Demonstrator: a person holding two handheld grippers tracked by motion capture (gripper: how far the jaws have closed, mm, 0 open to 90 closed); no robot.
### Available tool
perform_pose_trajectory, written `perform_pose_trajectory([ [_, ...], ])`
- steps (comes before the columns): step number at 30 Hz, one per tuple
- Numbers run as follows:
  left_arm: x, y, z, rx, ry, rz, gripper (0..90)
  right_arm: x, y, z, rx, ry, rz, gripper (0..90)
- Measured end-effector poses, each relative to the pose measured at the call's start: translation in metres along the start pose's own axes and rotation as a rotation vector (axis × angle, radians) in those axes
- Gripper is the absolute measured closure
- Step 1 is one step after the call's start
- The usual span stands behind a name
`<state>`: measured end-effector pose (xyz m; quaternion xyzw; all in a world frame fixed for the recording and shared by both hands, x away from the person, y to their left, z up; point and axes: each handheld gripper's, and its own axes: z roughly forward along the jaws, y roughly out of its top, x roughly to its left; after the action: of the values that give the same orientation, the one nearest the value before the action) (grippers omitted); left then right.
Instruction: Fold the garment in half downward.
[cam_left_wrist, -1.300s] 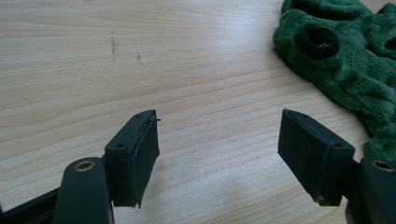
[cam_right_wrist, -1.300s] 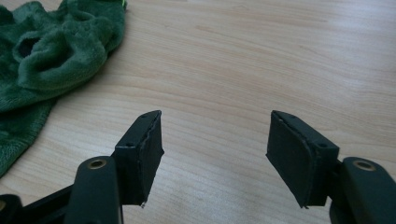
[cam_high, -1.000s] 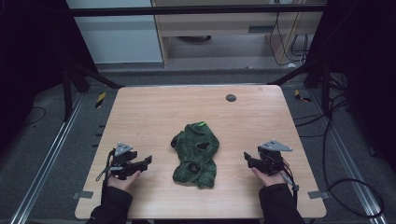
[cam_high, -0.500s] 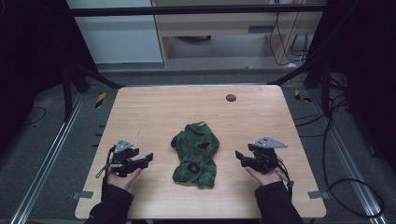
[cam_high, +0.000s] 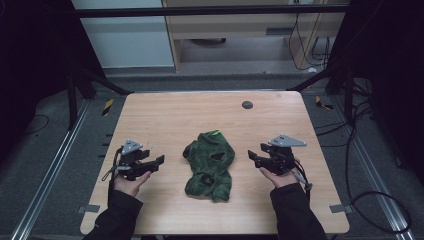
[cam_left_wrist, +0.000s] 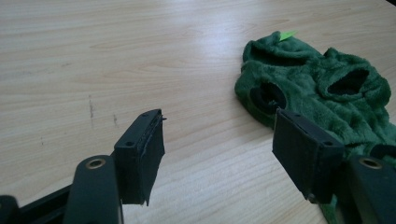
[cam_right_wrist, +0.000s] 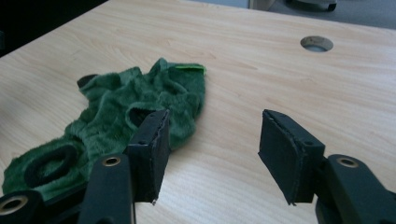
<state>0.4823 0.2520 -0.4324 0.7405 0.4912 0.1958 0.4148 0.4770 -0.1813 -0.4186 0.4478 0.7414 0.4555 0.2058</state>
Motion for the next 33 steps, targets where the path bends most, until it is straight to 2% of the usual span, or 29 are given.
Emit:
perform_pose_trajectory([
  [8,-0.003,0.013,0.008,-0.002,-0.01,0.014,35.3,0.0,0.011,0.007,-0.002,0.005,0.01,45.0],
  [21,-0.005,0.028,0.023,0.0,-0.019,0.019,37.2,0.001,0.022,0.03,0.032,0.009,0.008,46.0],
  [26,-0.007,0.036,0.031,0.009,-0.012,0.053,38.0,0.003,0.026,0.039,0.039,0.019,0.008,46.5],
  [33,-0.012,0.04,0.044,0.015,-0.013,0.073,39.7,0.004,0.029,0.047,0.055,0.017,-0.002,46.6],
])
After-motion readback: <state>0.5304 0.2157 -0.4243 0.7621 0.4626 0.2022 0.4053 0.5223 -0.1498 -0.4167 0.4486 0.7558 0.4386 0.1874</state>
